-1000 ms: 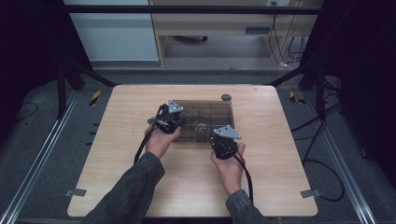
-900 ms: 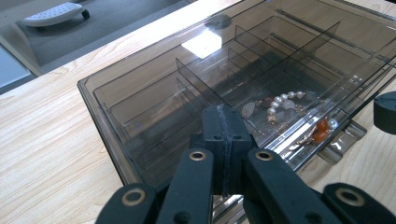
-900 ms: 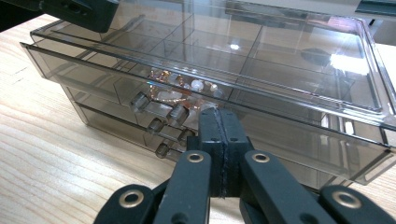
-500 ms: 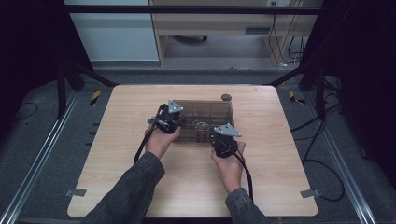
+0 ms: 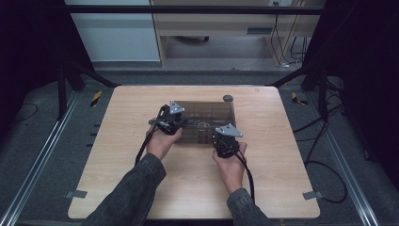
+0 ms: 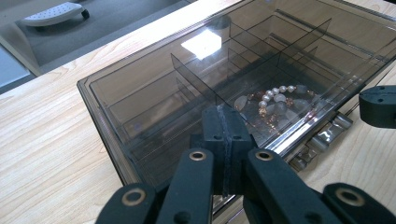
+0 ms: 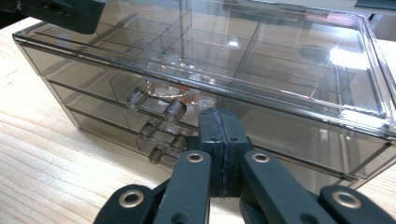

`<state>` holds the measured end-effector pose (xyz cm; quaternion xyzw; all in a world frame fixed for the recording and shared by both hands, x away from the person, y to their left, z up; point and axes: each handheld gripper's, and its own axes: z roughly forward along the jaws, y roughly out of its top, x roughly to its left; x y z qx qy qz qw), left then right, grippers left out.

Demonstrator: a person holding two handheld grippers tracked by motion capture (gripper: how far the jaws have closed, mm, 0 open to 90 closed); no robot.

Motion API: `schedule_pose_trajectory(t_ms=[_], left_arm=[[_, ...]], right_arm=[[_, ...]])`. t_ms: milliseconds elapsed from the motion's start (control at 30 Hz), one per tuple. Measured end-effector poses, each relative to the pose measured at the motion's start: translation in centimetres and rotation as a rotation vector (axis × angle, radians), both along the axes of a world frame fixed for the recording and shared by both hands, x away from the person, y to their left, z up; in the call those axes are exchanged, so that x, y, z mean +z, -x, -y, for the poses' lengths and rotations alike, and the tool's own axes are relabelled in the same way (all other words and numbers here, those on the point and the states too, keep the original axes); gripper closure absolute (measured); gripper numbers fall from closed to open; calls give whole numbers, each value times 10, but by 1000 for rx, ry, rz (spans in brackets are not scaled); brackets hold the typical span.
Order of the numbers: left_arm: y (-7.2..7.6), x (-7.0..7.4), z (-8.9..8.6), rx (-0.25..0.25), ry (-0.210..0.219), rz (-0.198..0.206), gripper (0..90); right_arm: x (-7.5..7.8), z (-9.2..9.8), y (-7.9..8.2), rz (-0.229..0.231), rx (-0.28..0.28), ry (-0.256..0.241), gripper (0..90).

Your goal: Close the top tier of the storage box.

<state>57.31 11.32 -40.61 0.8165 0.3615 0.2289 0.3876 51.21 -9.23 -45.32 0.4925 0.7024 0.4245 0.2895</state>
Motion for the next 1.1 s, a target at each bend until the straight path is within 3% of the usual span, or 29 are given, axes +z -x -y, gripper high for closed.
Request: schedule_pose_trajectory(t_ms=[1100], left_arm=[[3,-2,-2,-1,18,6,900]], right_arm=[[0,0,-3,-4,14,17,900]])
